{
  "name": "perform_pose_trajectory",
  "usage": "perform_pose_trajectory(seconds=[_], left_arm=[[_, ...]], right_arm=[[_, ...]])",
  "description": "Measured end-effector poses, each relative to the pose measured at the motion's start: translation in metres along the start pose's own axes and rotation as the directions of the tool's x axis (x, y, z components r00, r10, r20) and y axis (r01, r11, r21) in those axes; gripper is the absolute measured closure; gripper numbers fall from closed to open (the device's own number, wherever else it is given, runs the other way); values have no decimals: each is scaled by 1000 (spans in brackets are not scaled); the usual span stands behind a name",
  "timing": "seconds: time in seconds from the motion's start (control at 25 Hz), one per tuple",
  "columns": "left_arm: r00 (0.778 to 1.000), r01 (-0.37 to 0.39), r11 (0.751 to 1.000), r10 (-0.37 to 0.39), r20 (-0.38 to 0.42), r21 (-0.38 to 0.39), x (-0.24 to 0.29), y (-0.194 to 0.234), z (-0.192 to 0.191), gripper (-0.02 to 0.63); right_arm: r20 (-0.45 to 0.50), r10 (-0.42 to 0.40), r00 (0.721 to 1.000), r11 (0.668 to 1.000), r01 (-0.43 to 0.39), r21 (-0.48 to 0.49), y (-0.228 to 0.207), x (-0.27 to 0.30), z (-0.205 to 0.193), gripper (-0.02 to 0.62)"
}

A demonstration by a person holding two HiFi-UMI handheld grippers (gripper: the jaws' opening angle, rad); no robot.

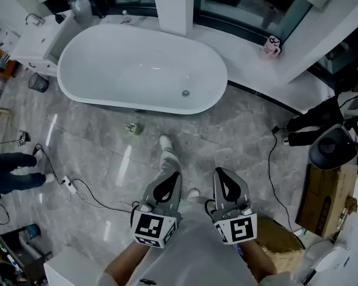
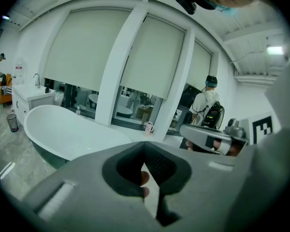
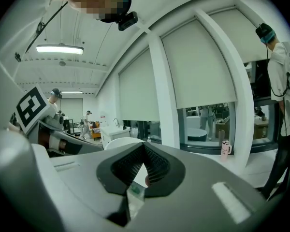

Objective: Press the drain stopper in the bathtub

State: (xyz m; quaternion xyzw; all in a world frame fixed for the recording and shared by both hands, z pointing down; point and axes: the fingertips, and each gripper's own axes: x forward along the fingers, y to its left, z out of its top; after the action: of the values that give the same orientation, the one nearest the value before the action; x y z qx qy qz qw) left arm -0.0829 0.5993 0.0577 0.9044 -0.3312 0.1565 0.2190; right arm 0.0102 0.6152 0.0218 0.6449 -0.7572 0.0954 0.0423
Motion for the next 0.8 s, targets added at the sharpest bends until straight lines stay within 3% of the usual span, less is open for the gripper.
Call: perform_pose_trajectory(seconds=[0.36, 0.6, 0.8], left_arm=[[996, 86, 993, -88, 28, 80, 118, 104, 112, 606], [998, 65, 998, -65, 19, -2, 153, 202, 162, 606], [998, 58, 998, -57, 17, -27, 192, 231, 185, 606]], right_arm=[[-71, -26, 997, 1000, 25, -14, -46, 171, 24, 591], [-109, -19, 994, 997, 11, -71, -55, 274, 55, 591], [-144, 19, 989, 995, -34, -99, -81, 328, 64, 591]])
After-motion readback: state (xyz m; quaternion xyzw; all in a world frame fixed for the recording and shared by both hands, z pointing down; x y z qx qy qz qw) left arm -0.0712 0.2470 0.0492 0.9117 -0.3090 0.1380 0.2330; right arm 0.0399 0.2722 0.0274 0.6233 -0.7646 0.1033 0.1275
